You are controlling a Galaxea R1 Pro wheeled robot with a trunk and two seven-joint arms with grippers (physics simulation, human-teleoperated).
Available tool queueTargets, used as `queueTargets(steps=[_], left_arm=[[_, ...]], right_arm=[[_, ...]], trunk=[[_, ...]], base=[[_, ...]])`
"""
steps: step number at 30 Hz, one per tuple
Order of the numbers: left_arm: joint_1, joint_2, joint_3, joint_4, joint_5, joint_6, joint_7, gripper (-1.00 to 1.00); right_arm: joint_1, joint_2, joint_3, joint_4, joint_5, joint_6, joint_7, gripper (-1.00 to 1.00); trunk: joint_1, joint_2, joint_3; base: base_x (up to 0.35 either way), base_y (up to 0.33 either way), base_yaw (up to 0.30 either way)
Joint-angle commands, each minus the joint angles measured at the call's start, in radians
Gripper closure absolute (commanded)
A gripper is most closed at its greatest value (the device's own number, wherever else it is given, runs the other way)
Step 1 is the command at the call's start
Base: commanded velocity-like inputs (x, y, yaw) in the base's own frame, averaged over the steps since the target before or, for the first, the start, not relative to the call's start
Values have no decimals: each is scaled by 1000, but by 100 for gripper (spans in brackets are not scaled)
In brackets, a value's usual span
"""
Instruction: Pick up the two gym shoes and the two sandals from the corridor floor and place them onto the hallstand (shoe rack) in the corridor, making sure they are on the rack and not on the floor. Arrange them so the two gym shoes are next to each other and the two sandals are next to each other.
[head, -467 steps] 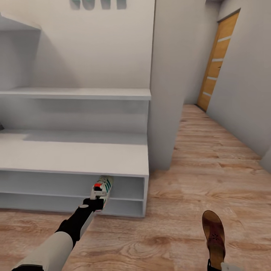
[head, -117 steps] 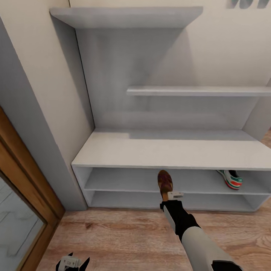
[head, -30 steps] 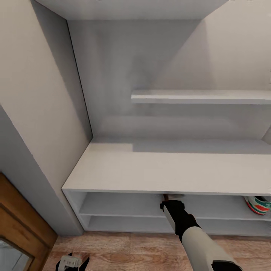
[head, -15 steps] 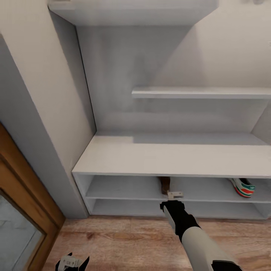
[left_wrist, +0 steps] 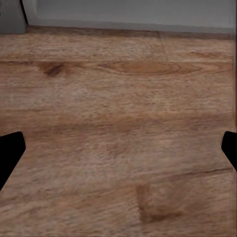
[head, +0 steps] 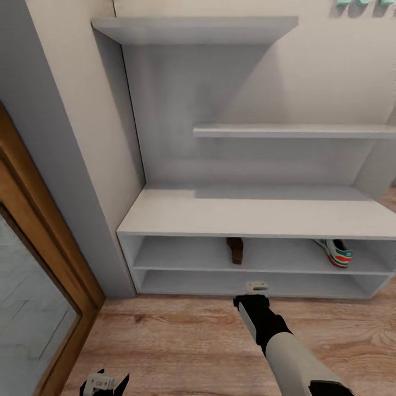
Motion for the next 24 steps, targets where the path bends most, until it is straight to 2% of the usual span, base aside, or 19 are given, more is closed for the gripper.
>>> queueTargets(steps=[1,3,4,13,14,15,16,17,21,22,24], left_arm=[[-1,0,3,1,10,2,-10,-100],[-1,0,4,1,10,1,-10,-100],[-1,1,5,2,11,1,-7,-100],[-1,1,3,2,11,0,14,-100],[-1,1,3,2,11,0,26,-100],[-1,1,3,2,11,0,33,-100],[-1,1,1,3,11,0,79,-100],[-1,1,0,3,11,0,96,-100],[-1,2,0,3,11,-1,119,-100],[-1,2,1,3,11,-1,126,-100],[-1,2,1,3,11,0,130,-100]], right_arm=[[0,1,-6,5,11,-1,2,-100],[1,1,-6,33,11,-35,2,-100],[3,1,-6,111,12,-148,3,-100],[4,-5,-5,333,15,-449,3,-100],[5,-27,-4,378,16,-509,4,-100],[5,-40,-4,395,17,-535,5,-100],[18,-109,-3,436,18,-628,8,-100],[31,-132,-3,443,18,-650,8,-100],[75,-163,-2,450,18,-689,9,-100],[103,-174,-2,451,18,-716,9,-100],[131,-180,-1,452,19,-752,9,-100]], trunk=[[-1,0,-1],[-1,0,-1],[-1,0,-1],[-1,0,-1],[-1,0,-1],[-1,0,-1],[-1,0,-1],[-1,0,-1],[-1,0,-1],[-1,0,-1],[-1,0,-1]], base=[[-336,0,0],[-336,0,0],[-336,0,0],[-336,0,0],[-335,0,0],[-332,0,0],[-319,0,0],[-317,0,0],[-315,0,0],[-314,0,0],[-311,0,0]])
